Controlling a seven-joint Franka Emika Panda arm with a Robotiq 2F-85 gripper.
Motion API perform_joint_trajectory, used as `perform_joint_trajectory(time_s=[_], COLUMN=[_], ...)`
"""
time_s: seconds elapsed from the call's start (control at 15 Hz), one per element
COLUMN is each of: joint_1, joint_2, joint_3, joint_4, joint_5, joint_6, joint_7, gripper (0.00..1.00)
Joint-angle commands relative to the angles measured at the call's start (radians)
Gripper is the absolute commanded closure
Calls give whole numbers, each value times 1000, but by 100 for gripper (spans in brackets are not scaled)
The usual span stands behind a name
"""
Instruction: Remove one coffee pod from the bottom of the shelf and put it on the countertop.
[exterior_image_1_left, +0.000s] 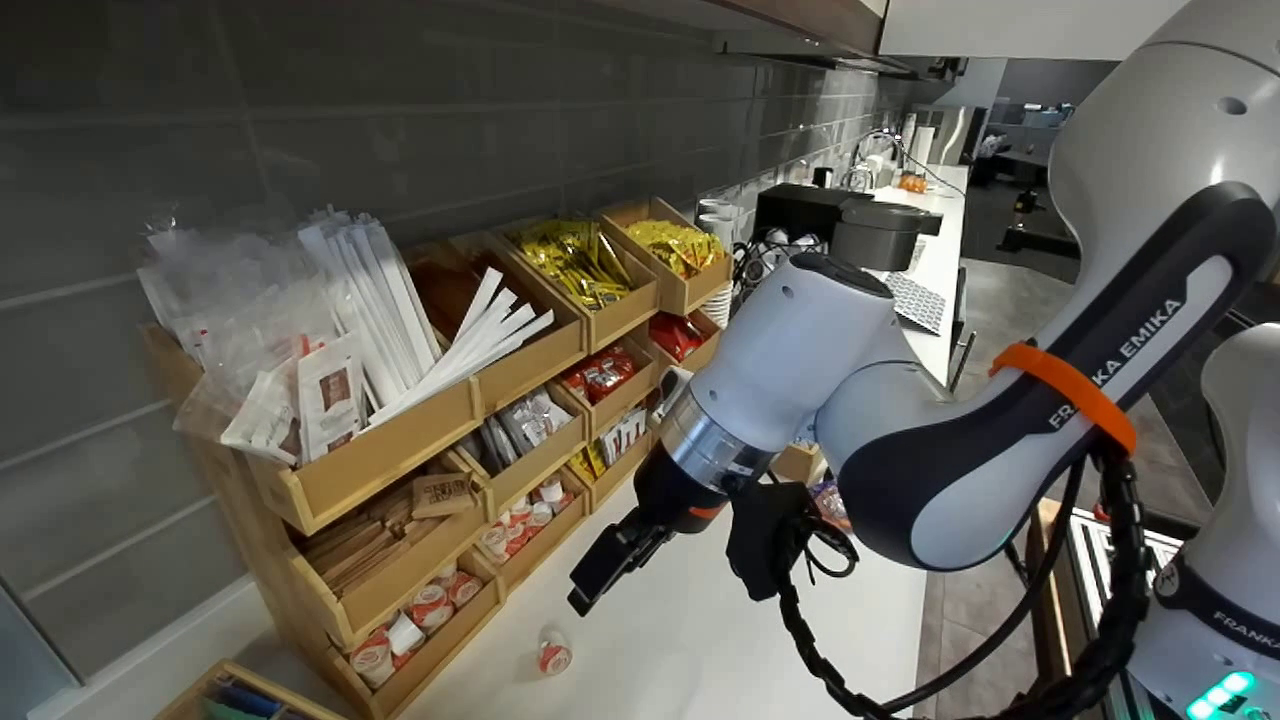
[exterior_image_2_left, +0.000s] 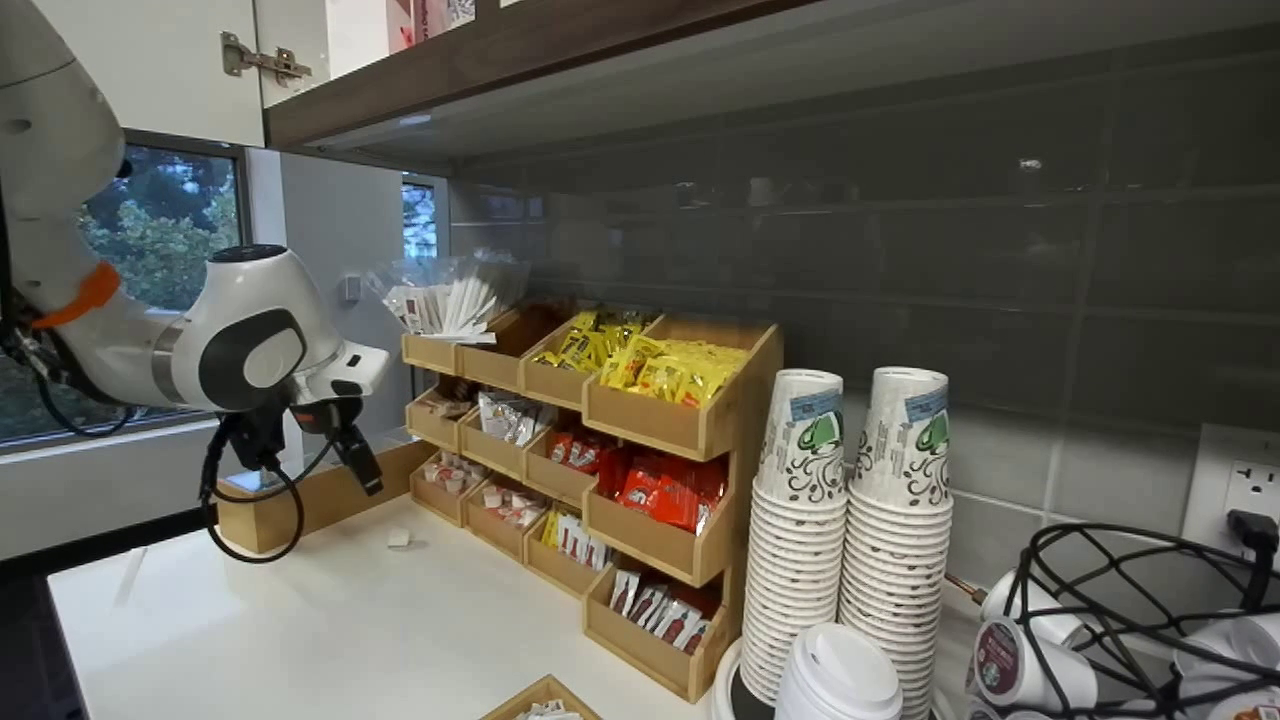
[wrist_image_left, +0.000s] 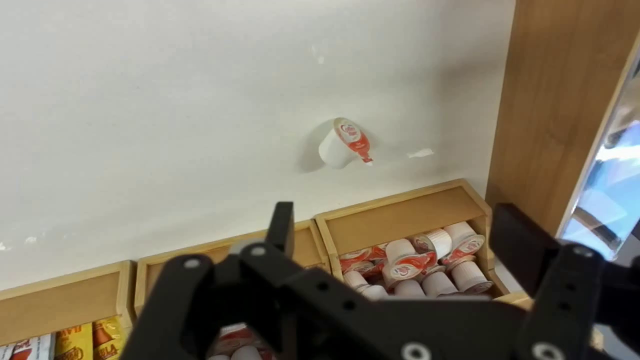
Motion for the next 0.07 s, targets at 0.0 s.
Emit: perform_joint_trajectory(time_s=[0.0], joint_1=[4], joint_2=[-2], joint_3=[-3], joint_4=[-1], joint_5=[-2], joint_6=[-1], joint_7=[1], gripper=[0])
